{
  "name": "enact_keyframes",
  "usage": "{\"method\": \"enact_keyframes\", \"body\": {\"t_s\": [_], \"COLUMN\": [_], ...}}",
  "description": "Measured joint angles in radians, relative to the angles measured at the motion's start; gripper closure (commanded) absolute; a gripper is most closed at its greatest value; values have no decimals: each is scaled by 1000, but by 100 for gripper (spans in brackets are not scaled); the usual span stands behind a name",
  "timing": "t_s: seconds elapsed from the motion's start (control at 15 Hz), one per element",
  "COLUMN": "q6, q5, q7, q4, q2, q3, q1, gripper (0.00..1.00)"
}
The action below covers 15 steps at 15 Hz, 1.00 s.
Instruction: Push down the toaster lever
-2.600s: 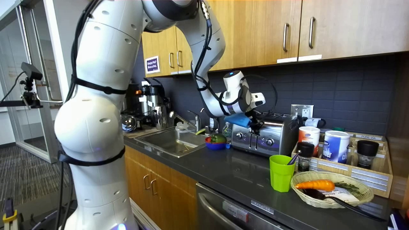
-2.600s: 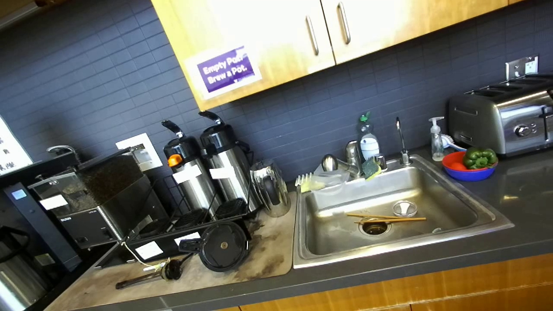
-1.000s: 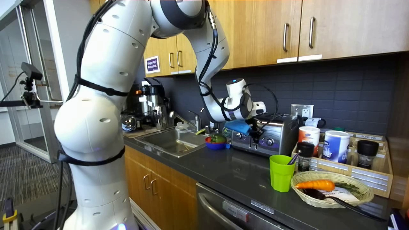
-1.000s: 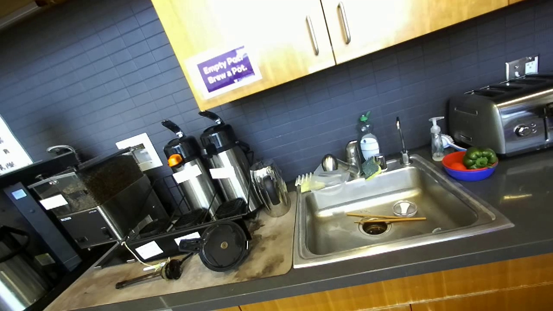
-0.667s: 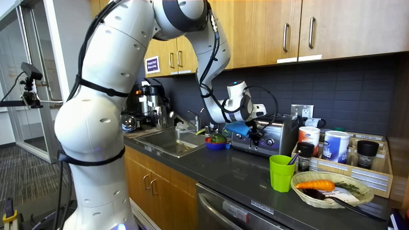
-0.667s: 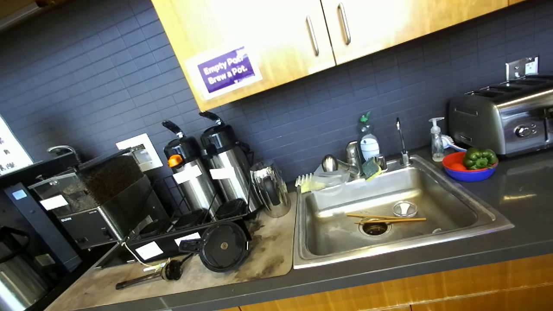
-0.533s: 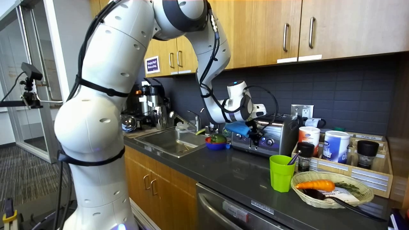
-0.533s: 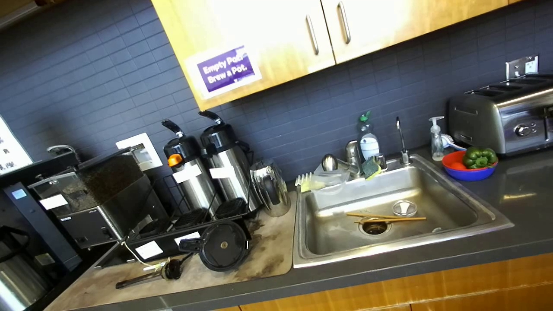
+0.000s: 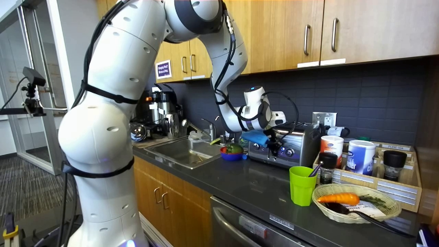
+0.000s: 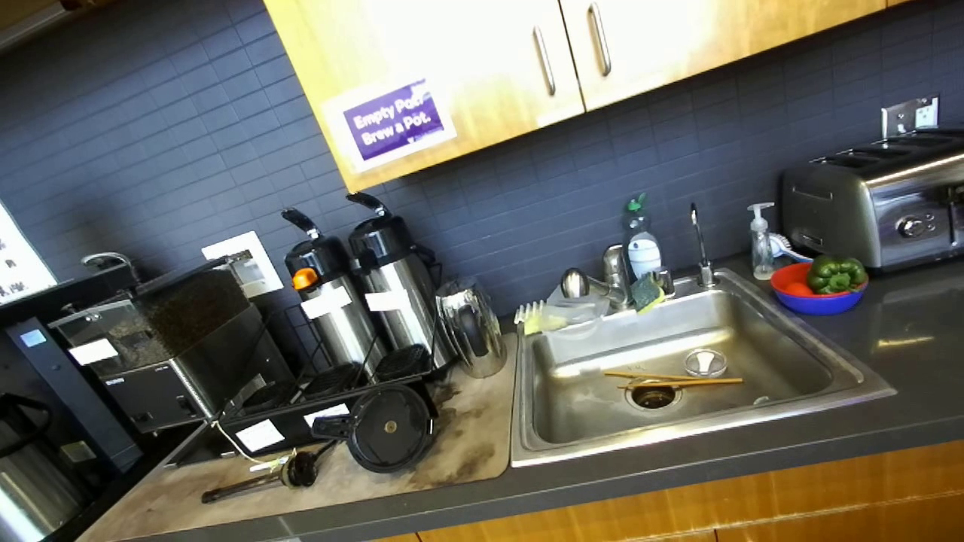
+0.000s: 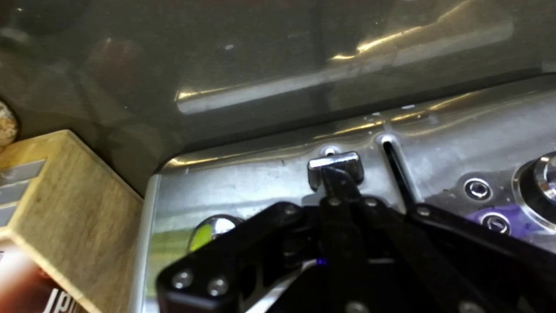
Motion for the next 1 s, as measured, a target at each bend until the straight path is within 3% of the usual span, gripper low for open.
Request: {"method": "enact_keyframes", "body": {"t_s": [0.47,1.0], "q6": [3,41], "q5": [1,1], "q7": [0,21], "q4": [-9,-58], "q2": [-18,-152], "q3": [4,9], "q1": [-3,-4], "gripper": [100,100]}}
